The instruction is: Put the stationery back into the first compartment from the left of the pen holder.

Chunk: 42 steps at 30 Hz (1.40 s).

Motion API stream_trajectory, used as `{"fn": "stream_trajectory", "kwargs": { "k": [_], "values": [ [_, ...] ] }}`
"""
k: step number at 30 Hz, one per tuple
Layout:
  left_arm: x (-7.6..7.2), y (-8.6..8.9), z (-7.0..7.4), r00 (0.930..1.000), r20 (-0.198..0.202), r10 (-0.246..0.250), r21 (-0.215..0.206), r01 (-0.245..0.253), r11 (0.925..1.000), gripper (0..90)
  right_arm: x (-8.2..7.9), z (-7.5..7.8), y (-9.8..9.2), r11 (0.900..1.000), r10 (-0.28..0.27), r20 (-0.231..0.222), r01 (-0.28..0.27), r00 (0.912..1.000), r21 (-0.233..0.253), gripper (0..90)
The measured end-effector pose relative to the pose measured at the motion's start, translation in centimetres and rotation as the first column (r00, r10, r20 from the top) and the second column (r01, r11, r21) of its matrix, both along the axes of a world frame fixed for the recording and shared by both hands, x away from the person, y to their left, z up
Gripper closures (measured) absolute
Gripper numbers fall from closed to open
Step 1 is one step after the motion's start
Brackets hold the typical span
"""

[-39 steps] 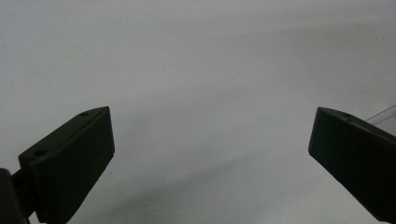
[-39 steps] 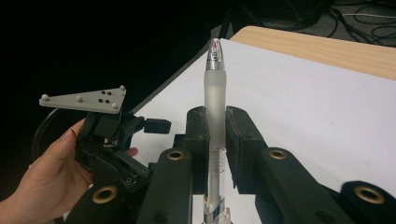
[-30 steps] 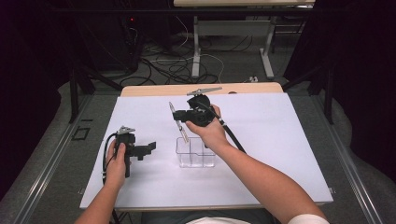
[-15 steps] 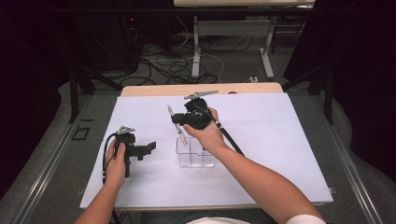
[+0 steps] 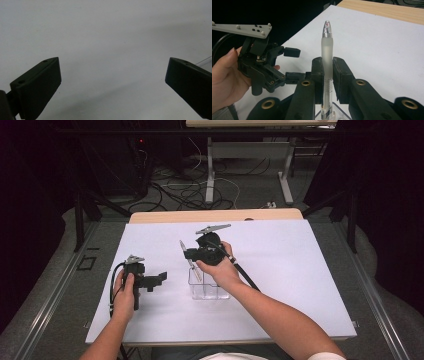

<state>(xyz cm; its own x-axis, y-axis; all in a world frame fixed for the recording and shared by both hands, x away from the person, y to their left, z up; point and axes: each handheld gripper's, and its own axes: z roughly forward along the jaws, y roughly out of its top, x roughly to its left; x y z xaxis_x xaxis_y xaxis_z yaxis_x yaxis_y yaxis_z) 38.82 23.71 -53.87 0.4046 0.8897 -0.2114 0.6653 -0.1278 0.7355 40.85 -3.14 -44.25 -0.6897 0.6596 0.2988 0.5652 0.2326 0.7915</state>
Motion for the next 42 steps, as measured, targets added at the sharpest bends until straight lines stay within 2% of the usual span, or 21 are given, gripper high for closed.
{"fn": "stream_trajectory", "kwargs": {
  "k": [3, 4, 9, 10, 16, 21, 25, 26, 27, 29, 30, 35, 42],
  "values": [
    [0.0, 0.0, 0.0, 1.0000, -0.001, 0.000, 0.000, 0.000, 1.0000, 0.4, -0.2, -0.3, 0.0, 1.000, 0.009, -0.008, -0.009, 0.9999, -0.015, 79.6],
    [0.0, 0.0, 0.0, 1.0000, 0.000, 0.000, 0.000, 0.000, 1.0000, 0.4, -0.2, -0.4, 0.1, 1.000, 0.003, -0.003, -0.003, 1.0000, -0.004, 79.6],
    [0.0, 0.0, 0.0, 1.0000, -0.001, 0.000, -0.001, 0.000, 1.0000, 0.4, -0.4, -0.8, 0.1, 1.000, 0.019, 0.008, -0.019, 0.9998, -0.015, 79.5],
    [0.0, 0.0, 0.0, 1.0000, 0.000, 0.001, 0.000, -0.001, 1.0000, 0.4, -0.5, -0.8, 0.1, 1.000, 0.012, -0.004, -0.012, 0.9999, -0.011, 79.5],
    [0.0, 0.0, 0.0, 1.0000, -0.001, 0.000, 0.000, 0.000, 1.0000, 0.4, -0.5, -0.9, -0.2, 1.000, 0.010, -0.008, -0.010, 0.9999, -0.007, 78.1],
    [0.0, 0.0, 0.0, 1.0000, -0.001, 0.002, 0.000, -0.002, 1.0000, 0.4, -0.6, -0.6, -0.6, 0.999, 0.020, -0.008, -0.020, 0.9998, 0.028, 67.0],
    [0.0, 0.0, 0.0, 1.0000, -0.003, 0.002, 0.003, -0.002, 1.0000, 0.4, -0.7, -0.2, -1.2, 0.999, 0.021, -0.006, -0.020, 0.9998, 0.036, 58.2],
    [0.0, 0.0, 0.0, 1.0000, -0.003, 0.003, 0.003, -0.003, 1.0000, 0.4, -0.7, -0.1, -1.4, 0.999, 0.024, -0.010, -0.024, 0.9997, 0.024, 57.1],
    [0.0, 0.0, 0.0, 1.0000, -0.003, 0.003, 0.003, -0.003, 1.0000, 0.4, -0.7, -0.1, -1.5, 0.999, 0.019, 0.002, -0.019, 0.9998, 0.035, 55.4],
    [0.0, 0.0, 0.0, 1.0000, -0.003, 0.004, 0.002, -0.004, 1.0000, 0.4, -0.6, -0.1, -1.8, 0.999, 0.026, -0.004, -0.026, 0.9997, 0.026, 51.8],
    [0.0, 0.0, 0.0, 1.0000, 0.001, 0.008, -0.008, -0.008, 0.9999, 0.4, -0.6, -0.2, -2.0, 0.999, 0.029, -0.023, -0.028, 0.9993, 0.020, 49.9],
    [0.2, 0.1, -0.3, 0.9997, -0.014, 0.020, -0.010, -0.021, 0.9997, 0.5, -0.5, -0.8, -3.1, 1.000, 0.019, -0.036, -0.019, 0.9992, -0.001, 44.1],
    [0.3, -0.1, -0.2, 0.9996, -0.019, 0.020, -0.006, -0.020, 0.9998, 0.5, -0.5, -1.1, -4.4, 1.000, 0.001, -0.068, -0.001, 0.9977, 0.012, 33.0]
  ]
}}
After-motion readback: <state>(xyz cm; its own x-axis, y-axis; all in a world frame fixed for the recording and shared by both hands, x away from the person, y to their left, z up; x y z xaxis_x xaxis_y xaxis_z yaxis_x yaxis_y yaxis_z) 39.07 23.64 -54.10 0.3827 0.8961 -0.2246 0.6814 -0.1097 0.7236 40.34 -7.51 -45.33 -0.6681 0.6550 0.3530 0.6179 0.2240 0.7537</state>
